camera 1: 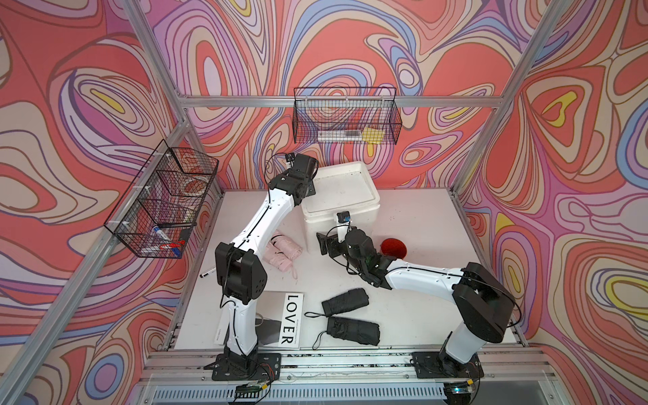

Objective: Place the umbrella in the drawer by color
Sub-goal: Close the drawer in the storage box, then open the drawer in the storage box.

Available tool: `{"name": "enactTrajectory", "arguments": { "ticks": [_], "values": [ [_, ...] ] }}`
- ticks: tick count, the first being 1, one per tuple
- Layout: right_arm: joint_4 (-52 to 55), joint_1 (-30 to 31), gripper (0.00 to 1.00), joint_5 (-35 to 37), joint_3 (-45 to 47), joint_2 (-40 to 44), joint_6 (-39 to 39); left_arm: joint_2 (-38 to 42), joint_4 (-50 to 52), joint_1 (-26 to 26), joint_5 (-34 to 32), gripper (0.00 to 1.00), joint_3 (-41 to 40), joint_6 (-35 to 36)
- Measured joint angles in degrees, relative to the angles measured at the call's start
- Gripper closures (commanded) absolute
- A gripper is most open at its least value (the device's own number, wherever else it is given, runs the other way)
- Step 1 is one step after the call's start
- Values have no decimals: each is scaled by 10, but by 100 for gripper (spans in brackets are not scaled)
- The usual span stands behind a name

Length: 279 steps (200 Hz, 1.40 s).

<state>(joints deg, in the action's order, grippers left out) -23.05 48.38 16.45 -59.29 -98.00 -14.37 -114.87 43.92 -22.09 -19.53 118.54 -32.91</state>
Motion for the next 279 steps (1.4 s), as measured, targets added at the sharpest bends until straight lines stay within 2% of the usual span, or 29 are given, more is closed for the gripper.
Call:
{"name": "enactTrajectory", "arguments": {
  "ticks": [37, 72, 97, 130, 163, 210, 230, 252, 279],
  "values": [
    [-18, 3, 6, 15, -27, -42, 23, 0, 0, 2, -3, 100, 0, -12],
    [-19, 4, 7, 18, -24, -42, 18, 1, 1, 3, -8, 100, -2, -26],
    [-47, -14, 12, 7, 49, -5, -13, 6, 18, 1, -8, 100, -3, -36],
    [-50, -87, 26, -64, 134, 20, -68, 9, 33, 0, -5, 100, -1, -46],
    [-47, -96, 30, -99, 135, 18, -79, 9, 35, 0, -4, 100, 0, -47],
    [-75, -93, 33, -87, 96, -18, -82, 9, 37, 0, -4, 100, 0, -47],
    [-77, -93, 40, -75, 84, -32, -85, 9, 37, 1, -4, 100, 0, -48],
    [-79, -93, 53, -66, 79, -45, -83, 9, 37, 2, -5, 100, 0, -54],
    [-79, -93, 81, -62, 79, -51, -82, 9, 37, 2, -4, 100, 1, -55]
  ]
}}
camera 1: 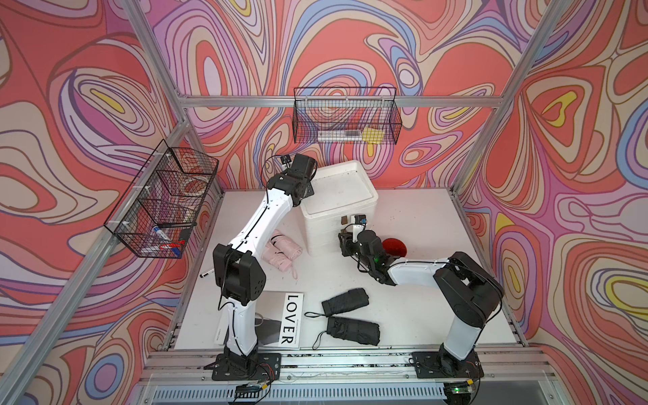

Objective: Place the umbrella in the drawer by color
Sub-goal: Open the drawer in the storage box.

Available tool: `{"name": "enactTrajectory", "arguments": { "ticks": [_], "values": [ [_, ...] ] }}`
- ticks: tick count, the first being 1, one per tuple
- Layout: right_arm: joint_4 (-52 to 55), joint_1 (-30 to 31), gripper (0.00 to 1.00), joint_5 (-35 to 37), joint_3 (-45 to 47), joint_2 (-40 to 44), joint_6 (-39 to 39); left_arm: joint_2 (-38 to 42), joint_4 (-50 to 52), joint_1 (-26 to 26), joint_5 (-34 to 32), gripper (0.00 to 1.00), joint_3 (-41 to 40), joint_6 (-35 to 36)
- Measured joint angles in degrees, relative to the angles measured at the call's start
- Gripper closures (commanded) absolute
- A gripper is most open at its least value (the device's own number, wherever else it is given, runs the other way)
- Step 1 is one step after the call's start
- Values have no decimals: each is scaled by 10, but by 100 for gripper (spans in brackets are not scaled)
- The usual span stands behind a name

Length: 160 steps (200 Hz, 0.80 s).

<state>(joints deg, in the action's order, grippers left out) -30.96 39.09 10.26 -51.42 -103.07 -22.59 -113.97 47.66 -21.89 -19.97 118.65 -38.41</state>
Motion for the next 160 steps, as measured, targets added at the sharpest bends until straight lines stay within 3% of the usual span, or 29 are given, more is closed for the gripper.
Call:
{"name": "enactTrajectory", "arguments": {
  "ticks": [22, 43, 98, 160],
  "values": [
    [-4, 1, 95, -4, 0, 0, 7, 0, 0, 0, 0, 100, 0, 0],
    [-3, 2, 100, -7, 0, 0, 13, 0, 0, 0, 0, 100, 0, 0],
    [17, 0, 100, -25, 6, 22, 25, -5, 6, 4, 3, 100, 9, 0],
    [53, 7, 100, -55, 87, 118, 8, -35, 52, 6, 5, 100, 66, -6]
  ]
}}
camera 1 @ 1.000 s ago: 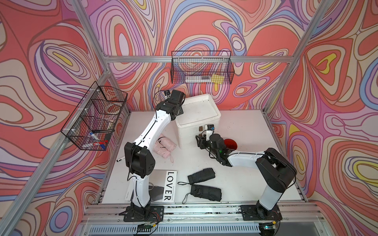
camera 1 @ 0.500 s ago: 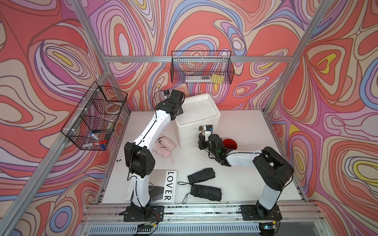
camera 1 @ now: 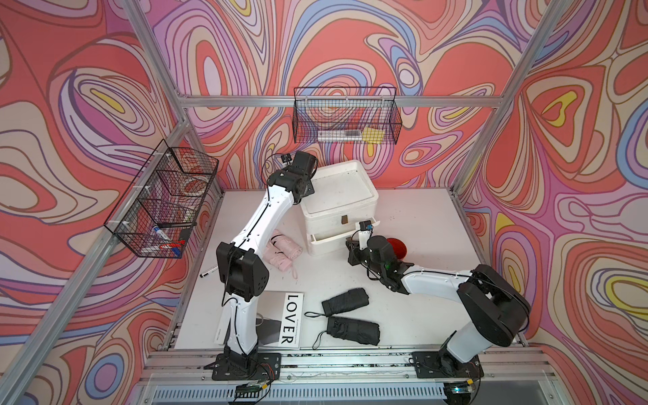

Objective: Place the umbrella in the drawer by color
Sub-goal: Open the drawer in the storage box.

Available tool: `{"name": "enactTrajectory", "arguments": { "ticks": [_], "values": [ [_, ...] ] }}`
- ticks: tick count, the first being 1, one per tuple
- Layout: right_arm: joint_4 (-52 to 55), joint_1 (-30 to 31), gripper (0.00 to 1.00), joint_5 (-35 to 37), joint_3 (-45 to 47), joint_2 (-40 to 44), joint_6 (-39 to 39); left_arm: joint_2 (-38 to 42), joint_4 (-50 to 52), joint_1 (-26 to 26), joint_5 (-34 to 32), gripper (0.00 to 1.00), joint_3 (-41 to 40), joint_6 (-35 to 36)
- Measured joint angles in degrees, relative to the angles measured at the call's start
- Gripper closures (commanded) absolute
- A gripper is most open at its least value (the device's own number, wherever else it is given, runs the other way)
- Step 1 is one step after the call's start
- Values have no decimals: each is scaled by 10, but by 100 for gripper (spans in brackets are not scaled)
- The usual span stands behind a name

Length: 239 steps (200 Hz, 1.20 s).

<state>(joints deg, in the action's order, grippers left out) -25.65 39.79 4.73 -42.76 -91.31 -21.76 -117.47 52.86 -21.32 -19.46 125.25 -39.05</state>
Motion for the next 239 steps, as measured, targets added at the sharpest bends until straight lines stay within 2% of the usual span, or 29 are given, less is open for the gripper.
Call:
{"name": "enactTrajectory", "arguments": {
  "ticks": [106, 203, 239],
  "values": [
    [85, 90, 100, 55, 54, 102, -13, -19, 17, 7, 13, 100, 33, 23],
    [103, 105, 100, 60, 85, 128, -19, -29, 12, 8, 21, 100, 44, 37],
    [113, 105, 75, 67, 83, 129, -14, -46, 3, 8, 40, 100, 67, 59]
  ]
}}
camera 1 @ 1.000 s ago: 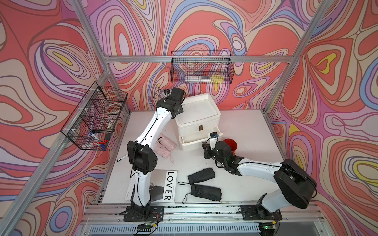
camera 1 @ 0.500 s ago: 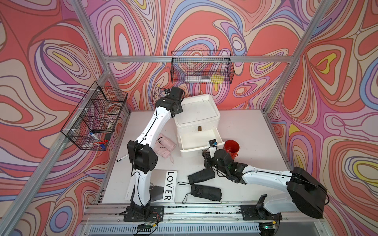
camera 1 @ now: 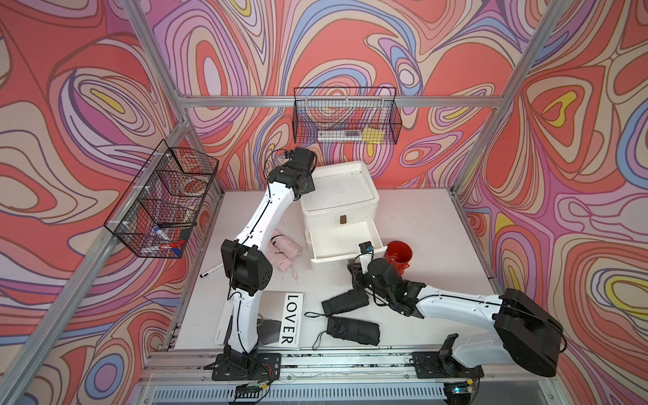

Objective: Place the umbrella in the drawer by color
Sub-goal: Open the drawer in the storage box.

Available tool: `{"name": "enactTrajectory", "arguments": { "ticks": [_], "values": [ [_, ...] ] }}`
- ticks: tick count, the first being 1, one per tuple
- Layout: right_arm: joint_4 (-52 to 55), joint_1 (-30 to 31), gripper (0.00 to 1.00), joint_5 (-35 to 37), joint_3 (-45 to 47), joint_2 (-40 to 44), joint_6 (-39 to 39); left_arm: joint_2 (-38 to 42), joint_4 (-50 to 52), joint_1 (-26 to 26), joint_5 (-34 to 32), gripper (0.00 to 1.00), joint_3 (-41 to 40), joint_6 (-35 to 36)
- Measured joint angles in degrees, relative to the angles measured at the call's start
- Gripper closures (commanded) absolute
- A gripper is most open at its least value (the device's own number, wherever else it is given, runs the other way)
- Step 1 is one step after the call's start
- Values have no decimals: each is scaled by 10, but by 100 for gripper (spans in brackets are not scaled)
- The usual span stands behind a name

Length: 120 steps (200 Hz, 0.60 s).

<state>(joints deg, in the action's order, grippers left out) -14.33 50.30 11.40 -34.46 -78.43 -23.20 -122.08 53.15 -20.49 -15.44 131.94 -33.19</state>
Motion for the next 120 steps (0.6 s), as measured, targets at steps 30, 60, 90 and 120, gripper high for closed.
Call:
{"name": "enactTrajectory", "arguments": {
  "ticks": [30, 60, 90, 120],
  "values": [
    [61, 3, 55, -1, -18, 19, 18, -6, -19, 3, 19, 95, 2, 17],
    [154, 5, 44, -16, -52, 69, 65, -7, -31, 7, 33, 77, 2, 33],
    [251, 5, 39, -60, -83, 134, 113, -8, -48, 14, 81, 50, 0, 32],
    [327, 5, 33, -124, -90, 167, 147, -8, -58, 18, 125, 35, -5, 36]
  ]
}}
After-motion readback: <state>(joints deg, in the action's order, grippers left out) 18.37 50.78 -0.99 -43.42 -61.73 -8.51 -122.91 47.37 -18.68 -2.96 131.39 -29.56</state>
